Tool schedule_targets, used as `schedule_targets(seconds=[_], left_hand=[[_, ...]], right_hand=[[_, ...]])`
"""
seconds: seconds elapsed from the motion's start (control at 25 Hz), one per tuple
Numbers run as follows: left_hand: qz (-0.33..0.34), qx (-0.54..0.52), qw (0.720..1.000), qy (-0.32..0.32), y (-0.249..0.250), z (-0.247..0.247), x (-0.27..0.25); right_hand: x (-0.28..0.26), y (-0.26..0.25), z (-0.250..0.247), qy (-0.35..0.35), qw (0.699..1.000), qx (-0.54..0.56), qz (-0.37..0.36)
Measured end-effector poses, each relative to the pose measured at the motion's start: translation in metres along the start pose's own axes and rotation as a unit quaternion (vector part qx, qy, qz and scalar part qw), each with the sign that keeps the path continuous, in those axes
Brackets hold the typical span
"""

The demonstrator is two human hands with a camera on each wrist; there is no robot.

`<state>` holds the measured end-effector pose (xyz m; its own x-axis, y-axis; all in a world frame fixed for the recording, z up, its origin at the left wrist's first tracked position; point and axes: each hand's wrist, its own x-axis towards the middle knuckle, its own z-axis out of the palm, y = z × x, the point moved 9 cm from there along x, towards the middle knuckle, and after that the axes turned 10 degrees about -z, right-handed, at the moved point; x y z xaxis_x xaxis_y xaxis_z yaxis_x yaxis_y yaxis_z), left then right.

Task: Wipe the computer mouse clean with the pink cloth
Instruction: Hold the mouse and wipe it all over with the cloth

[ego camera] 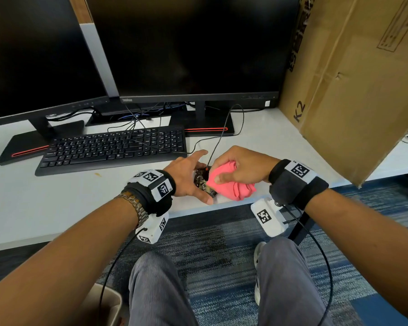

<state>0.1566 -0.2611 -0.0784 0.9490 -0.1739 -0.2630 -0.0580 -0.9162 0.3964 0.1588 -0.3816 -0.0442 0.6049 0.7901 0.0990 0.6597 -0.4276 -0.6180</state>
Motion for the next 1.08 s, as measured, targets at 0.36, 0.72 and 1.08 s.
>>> schedule_targets(seconds=[0.36,0.72,1.08], left_hand=[[0.000,0.005,1.000,0.000,0.000,0.000,0.000],[0.004,-0.002,1.000,-0.003,-0.002,0.001,0.002],[0.002,0.009,1.000,0.002,-0.001,0.001,0.000]], right_hand=[[0.010,0.048,-0.027,0.057,0.994,0.022,0.092],[0.013,0.025,-0.018,0.031,0.997,0.010,0.064],[-0.001,0.000,-0.007,0.029,0.999,-0.031,0.033]])
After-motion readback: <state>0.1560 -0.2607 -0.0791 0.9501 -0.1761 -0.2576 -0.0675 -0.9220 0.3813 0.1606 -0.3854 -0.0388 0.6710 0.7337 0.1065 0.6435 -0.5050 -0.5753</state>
